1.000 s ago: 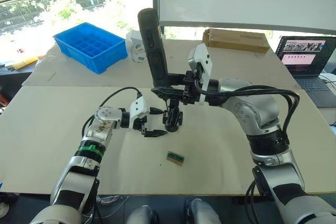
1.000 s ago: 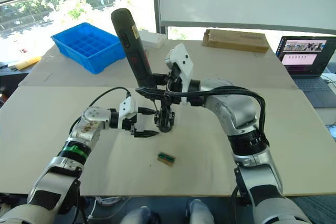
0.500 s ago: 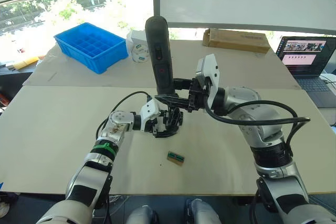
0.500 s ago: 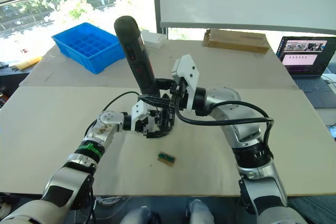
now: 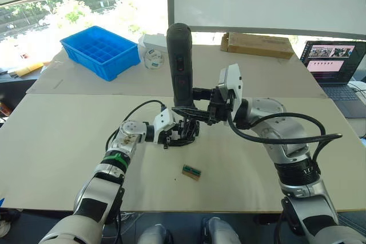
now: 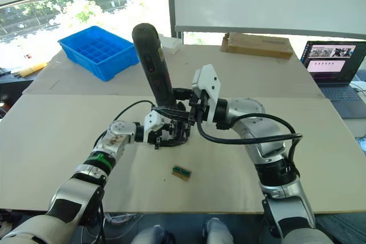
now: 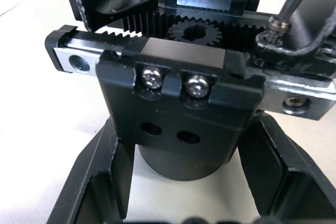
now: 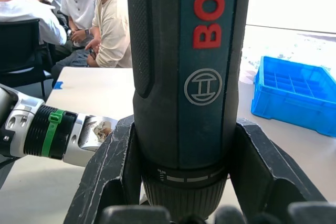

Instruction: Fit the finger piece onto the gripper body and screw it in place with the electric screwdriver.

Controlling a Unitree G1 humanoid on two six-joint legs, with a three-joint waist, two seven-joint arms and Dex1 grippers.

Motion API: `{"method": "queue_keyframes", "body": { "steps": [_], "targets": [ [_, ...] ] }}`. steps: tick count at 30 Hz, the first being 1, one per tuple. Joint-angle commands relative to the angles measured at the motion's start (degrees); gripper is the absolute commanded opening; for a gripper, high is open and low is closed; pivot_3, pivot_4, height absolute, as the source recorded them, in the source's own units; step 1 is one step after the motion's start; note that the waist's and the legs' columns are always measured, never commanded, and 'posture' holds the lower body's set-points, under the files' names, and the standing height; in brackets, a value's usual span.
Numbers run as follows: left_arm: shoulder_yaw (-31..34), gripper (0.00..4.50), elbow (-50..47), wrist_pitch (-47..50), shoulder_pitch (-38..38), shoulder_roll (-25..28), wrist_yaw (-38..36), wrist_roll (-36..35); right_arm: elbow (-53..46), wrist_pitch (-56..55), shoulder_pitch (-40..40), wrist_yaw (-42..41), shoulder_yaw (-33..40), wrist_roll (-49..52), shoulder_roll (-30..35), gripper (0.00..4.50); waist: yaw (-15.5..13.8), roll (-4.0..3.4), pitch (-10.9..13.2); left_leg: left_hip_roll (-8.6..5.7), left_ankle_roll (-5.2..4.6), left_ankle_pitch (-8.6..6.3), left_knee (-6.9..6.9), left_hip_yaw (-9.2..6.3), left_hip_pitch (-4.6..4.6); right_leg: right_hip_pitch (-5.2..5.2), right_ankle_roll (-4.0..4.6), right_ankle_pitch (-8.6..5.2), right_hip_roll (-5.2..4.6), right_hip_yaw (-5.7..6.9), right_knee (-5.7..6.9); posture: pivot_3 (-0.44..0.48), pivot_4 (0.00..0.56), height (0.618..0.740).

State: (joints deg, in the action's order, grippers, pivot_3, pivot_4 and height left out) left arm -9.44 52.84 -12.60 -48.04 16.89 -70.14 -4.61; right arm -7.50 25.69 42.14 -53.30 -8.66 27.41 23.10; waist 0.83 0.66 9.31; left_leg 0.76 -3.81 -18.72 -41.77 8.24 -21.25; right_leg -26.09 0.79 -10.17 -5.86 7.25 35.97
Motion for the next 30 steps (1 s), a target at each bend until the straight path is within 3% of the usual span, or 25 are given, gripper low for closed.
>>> {"method": "queue_keyframes", "body": {
  "steps": [1,17,30],
  "targets": [
    [0.9,2.3,-0.4,-1.9,-1.6,-0.1,0.0,0.0,5.1,4.3,-0.2,-1.6,-2.2,-1.0,0.7,1.92,0.0,0.0,0.0,0.0,0.0,0.0,0.0,0.0,0.02,0.0,0.0,0.0,-0.01,-0.01,0.0,0.0,0.15,0.738],
    [0.9,2.3,-1.6,-2.0,-0.6,0.0,0.0,0.4,14.0,0.6,-0.5,-2.2,-6.6,-7.7,0.5,1.92,0.0,0.0,-0.6,0.0,0.0,0.0,0.0,0.01,0.13,0.07,0.02,0.0,-0.05,-0.04,0.0,0.0,0.15,0.738],
    [0.9,2.3,-1.8,-2.1,-0.5,0.3,-0.3,0.4,13.6,0.1,-1.7,-2.4,-6.5,-7.7,1.3,1.92,0.0,-0.01,-0.8,0.0,0.0,0.0,0.0,0.02,0.15,0.08,0.02,0.0,-0.08,-0.06,0.0,0.0,0.15,0.738]
  ]
}}
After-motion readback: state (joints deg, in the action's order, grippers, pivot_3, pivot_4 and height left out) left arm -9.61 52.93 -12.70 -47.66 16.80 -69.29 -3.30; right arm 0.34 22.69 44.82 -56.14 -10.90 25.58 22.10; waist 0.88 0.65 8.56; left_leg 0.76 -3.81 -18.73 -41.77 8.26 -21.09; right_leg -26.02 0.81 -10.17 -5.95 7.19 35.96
